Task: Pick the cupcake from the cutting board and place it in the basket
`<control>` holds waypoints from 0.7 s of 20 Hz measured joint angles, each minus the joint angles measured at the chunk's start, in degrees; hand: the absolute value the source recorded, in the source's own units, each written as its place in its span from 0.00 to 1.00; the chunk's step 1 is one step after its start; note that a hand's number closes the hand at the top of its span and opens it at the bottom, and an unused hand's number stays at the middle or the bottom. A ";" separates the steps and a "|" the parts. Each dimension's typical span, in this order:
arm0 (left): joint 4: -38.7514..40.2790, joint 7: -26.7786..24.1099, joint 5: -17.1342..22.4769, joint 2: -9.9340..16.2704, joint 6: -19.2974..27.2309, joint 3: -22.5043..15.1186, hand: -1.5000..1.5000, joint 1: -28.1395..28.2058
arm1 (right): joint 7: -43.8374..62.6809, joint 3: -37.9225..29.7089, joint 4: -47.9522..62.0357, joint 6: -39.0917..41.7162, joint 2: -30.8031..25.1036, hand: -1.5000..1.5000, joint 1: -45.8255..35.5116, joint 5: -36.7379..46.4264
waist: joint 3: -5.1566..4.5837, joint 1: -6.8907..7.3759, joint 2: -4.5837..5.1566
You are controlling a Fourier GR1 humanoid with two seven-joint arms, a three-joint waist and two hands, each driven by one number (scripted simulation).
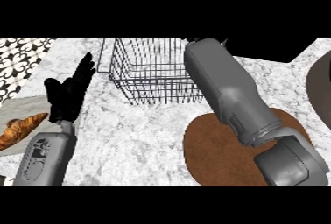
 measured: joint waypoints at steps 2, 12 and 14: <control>0.14 0.14 -0.11 0.16 -0.02 0.03 0.50 0.09 | 0.77 2.04 3.80 2.74 0.05 1.00 -1.16 2.02 | -0.06 -0.01 -0.11; 0.31 -0.30 0.17 0.04 0.11 0.48 0.50 0.32 | 0.77 7.57 9.76 14.05 -0.11 1.00 -5.95 7.10 | 0.07 -0.23 -0.09; 0.14 -0.62 0.42 0.19 -0.24 0.58 0.50 0.82 | 0.51 7.62 9.75 15.91 -0.17 1.00 -6.42 7.08 | 0.09 -0.14 -0.02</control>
